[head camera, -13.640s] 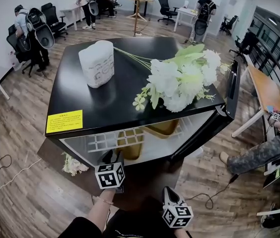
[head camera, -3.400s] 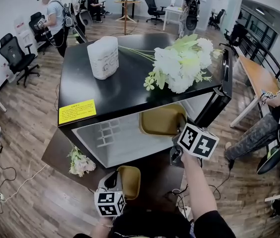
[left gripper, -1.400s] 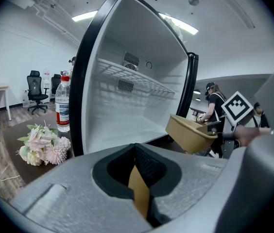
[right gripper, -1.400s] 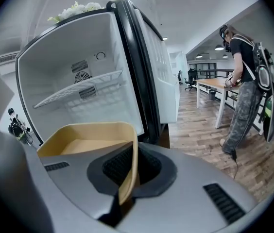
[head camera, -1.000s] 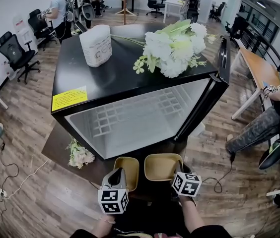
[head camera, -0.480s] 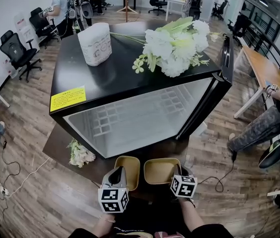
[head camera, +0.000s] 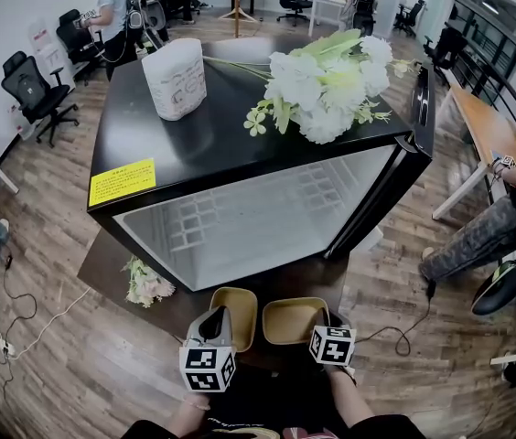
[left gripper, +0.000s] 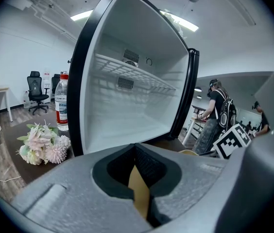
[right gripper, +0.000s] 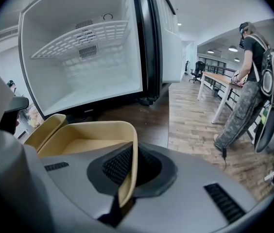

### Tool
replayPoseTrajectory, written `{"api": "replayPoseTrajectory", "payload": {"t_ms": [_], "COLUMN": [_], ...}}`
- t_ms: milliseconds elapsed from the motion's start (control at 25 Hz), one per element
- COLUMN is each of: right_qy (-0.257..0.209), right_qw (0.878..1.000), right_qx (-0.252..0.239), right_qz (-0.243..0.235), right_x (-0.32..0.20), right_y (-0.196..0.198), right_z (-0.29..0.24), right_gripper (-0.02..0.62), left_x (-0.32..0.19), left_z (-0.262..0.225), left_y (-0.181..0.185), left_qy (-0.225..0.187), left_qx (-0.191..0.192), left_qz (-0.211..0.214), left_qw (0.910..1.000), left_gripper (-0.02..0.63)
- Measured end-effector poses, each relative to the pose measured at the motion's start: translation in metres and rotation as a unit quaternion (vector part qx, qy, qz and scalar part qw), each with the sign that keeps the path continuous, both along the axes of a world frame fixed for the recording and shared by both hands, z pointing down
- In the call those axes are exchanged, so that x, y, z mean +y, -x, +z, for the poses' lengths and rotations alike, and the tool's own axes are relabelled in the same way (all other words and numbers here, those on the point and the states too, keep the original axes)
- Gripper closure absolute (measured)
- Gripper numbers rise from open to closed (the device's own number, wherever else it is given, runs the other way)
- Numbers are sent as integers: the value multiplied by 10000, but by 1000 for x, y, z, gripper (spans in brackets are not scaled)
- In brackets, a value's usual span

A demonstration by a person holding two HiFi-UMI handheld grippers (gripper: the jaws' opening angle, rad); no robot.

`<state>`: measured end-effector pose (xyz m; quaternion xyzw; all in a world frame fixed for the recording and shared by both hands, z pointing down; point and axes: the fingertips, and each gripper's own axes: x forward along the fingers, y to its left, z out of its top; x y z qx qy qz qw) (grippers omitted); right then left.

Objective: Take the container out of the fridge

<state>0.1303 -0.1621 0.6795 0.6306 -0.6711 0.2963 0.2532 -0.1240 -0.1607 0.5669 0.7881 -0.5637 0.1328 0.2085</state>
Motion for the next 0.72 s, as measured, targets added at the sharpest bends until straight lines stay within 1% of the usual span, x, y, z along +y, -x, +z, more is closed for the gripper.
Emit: {"api": "replayPoseTrajectory", "payload": {"t_ms": [320,480,520,640,720], "right_qy": [153,220,245,271,238], "right_qw": [9999,9997,9995,9992,9987], "right_qx": [46,-82,-143,-273,-406], "right_qz": [6,118,134,125,170], "right_x": [1,1,1,2,3], "right_y": [-1,-2,-2,0,0], "right_z": [8,9,9,9,8], "right_gripper": [577,550,540,484,424], "left_x": [-2,-2,-2,0,0], "left_z": [-1,2,3,4,4], "left_y": [-3,-3,-3,-4,-3], "left_qy": [-16,19,33,59,49], "left_qx": [-14,-78,-92,-48,-45], "left_qz": [47,63,69,65,51], "left_qw": [10000,9999,9999,10000,10000], "left_gripper": [597,597,597,597,597]}}
